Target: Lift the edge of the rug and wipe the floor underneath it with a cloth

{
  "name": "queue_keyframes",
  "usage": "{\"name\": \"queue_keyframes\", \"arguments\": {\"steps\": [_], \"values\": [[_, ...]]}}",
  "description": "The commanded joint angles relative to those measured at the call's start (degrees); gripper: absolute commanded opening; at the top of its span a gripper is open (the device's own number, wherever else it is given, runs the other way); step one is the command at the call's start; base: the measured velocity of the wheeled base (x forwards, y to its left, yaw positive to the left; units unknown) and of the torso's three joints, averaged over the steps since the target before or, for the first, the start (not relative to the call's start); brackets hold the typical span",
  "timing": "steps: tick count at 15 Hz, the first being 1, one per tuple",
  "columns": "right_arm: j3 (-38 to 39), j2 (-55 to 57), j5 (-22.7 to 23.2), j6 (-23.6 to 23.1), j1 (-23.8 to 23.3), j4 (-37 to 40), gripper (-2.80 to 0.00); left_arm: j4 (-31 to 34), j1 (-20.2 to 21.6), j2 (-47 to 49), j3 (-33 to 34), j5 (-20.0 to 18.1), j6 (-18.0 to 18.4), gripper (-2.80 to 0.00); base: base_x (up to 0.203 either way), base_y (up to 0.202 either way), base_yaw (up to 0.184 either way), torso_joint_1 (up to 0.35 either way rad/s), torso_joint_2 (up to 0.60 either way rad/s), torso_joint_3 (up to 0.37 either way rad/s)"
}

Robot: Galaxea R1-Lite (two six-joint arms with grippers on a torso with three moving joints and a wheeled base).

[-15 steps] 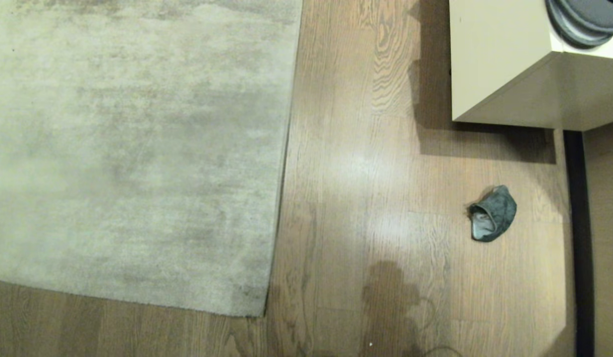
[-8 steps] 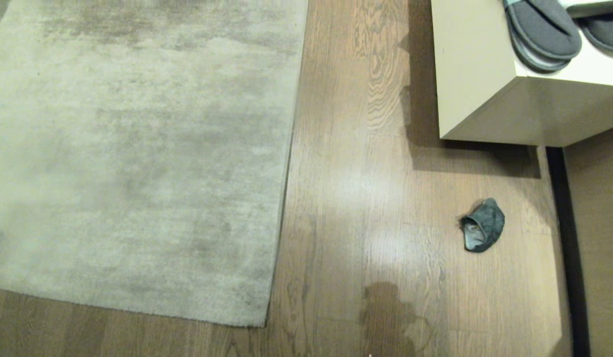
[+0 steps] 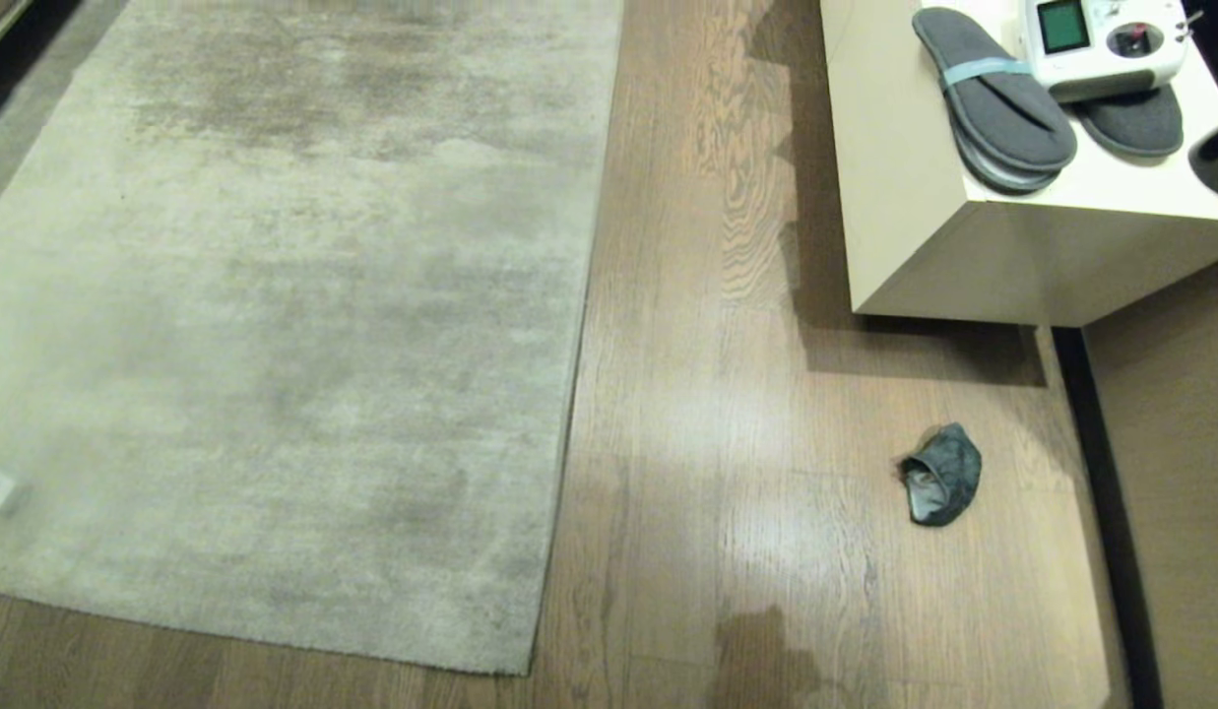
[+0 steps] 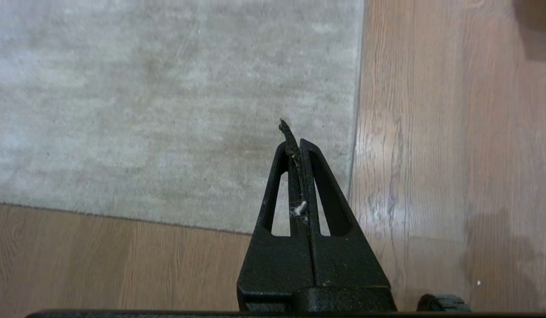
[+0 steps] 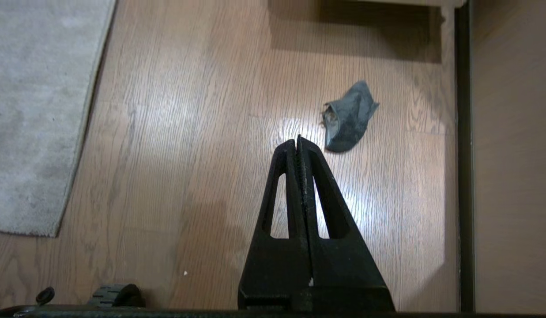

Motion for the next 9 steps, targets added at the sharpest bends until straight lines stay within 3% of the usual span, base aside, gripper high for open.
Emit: {"name": "queue_keyframes", "arguments": {"steps": [1, 9], "values": [[0.0, 0.14, 0.0, -0.04, 0.02, -0.04, -2.8, -0.09, 0.0, 0.04, 0.0, 0.03, -0.02, -2.8, 0.0, 0.0, 0.0, -0.002, 0.0, 0.204], [0.0, 0.05, 0.0, -0.04, 0.02, -0.04, -2.8, -0.09, 0.0, 0.04, 0.0, 0.03, -0.02, -2.8, 0.0, 0.0, 0.0, 0.003, 0.0, 0.202]]}}
